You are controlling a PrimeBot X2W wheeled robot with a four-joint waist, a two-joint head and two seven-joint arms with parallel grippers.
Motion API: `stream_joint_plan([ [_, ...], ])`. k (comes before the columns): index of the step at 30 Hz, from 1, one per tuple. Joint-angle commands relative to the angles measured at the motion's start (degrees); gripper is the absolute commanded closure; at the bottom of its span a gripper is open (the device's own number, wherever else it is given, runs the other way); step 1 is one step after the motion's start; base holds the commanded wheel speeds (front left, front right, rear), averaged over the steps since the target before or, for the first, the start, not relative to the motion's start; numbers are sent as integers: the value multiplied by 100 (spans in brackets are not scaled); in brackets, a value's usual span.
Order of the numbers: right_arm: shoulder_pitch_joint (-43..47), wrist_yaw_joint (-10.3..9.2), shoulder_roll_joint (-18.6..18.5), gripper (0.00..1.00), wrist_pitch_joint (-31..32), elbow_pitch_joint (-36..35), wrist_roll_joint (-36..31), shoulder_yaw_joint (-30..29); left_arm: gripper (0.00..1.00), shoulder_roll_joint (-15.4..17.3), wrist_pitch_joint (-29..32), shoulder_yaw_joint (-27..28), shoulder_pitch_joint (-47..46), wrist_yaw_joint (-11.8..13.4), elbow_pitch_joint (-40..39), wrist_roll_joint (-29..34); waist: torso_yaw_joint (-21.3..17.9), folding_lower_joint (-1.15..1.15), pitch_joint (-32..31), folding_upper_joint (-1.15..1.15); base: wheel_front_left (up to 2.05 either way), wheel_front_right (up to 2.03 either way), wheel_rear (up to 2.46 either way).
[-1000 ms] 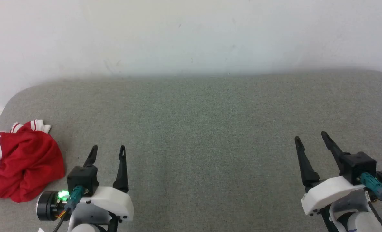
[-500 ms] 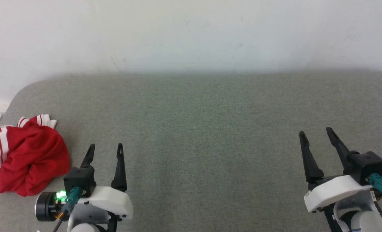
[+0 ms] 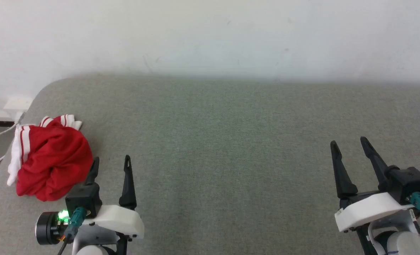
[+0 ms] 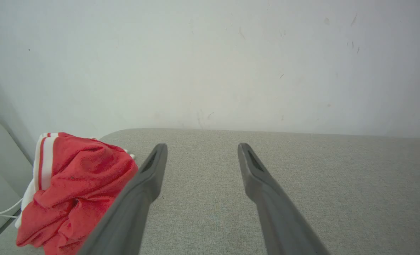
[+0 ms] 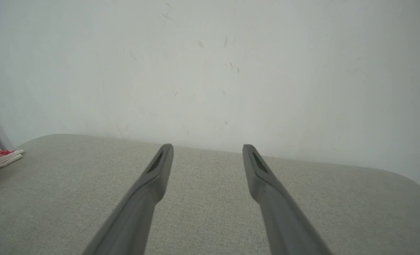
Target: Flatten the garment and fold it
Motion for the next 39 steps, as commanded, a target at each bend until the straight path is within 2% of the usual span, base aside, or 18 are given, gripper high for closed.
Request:
stream_joint_plan([
  [1,35,-1,9,0,-67,-50,63,7,0,-1,-56,20,-101,47,-37,-42,94,0,10,0,0,0,0],
  [39,131,-3,18,0,-521,-191,310,55,0,-4,-512,223,-71,482,-87,-305,1857,0,123,0,0,0,0],
])
